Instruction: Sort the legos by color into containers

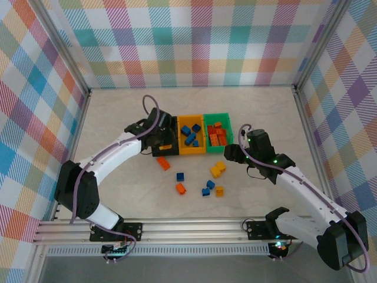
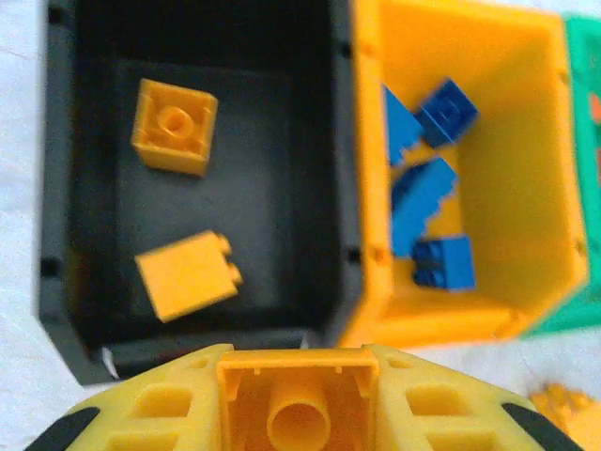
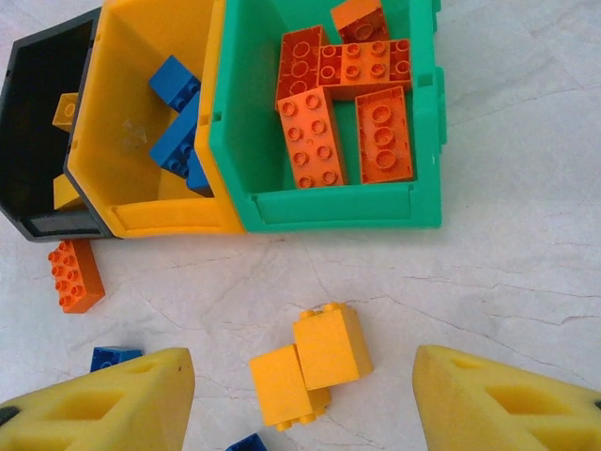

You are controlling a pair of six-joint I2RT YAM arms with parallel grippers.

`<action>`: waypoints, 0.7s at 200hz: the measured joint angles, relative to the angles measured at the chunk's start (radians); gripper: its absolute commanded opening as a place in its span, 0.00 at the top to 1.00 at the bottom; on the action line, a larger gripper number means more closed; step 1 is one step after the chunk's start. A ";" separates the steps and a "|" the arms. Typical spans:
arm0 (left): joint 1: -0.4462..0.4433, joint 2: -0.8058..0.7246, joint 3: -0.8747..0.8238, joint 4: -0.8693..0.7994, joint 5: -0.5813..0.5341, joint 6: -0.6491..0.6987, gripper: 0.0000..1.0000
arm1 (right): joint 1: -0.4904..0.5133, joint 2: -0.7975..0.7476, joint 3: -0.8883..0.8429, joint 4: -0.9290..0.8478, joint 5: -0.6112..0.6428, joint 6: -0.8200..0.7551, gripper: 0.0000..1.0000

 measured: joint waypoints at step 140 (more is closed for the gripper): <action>0.053 0.362 0.302 -0.005 0.005 0.019 0.11 | -0.005 0.002 -0.020 -0.001 -0.045 0.000 0.30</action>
